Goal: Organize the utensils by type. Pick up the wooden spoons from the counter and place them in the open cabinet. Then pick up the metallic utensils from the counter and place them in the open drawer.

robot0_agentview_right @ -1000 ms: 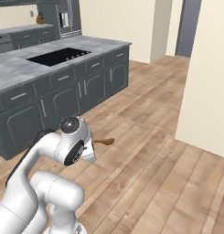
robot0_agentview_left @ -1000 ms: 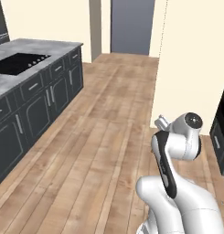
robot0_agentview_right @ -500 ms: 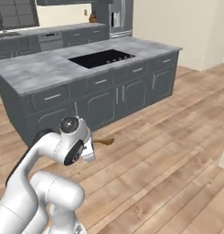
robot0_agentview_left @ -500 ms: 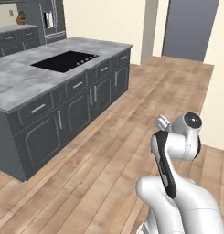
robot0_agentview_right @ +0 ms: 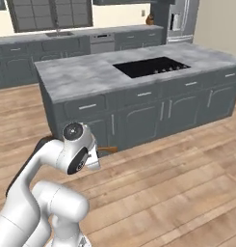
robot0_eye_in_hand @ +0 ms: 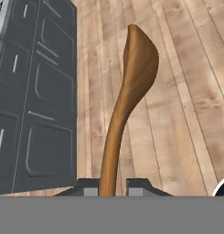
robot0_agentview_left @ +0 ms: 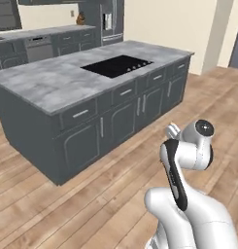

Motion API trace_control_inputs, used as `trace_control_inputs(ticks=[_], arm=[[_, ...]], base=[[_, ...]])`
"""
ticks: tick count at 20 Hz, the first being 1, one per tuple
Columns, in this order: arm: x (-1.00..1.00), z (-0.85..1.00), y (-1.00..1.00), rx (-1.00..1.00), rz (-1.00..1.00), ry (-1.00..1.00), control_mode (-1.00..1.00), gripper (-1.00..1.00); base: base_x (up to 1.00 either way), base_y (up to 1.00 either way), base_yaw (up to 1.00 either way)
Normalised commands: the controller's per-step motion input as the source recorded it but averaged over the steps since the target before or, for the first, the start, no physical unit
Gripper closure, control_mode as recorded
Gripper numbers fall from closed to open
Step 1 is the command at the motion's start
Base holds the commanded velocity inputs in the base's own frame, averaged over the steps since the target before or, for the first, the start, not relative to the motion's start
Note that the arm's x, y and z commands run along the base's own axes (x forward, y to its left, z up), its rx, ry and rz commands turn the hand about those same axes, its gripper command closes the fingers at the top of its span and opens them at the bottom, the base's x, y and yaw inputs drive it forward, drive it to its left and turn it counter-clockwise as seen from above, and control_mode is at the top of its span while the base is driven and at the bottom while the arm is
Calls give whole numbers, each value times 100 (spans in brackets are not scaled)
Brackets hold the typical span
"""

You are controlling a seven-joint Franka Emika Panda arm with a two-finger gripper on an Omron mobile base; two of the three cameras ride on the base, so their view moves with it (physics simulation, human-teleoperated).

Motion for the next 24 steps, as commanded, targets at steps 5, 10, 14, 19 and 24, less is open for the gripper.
trace_control_inputs(ticks=[5,10,14,19,24], arm=[[0,0,0,0,0,0,100,100],[0,0,0,0,0,0,100,100],[0,0,0,0,0,0,100,100],[0,0,0,0,0,0,100,100],[0,0,0,0,0,0,100,100]], base=[[67,1,41],[70,34,40],[61,71,31],[46,87,20],[44,89,7]])
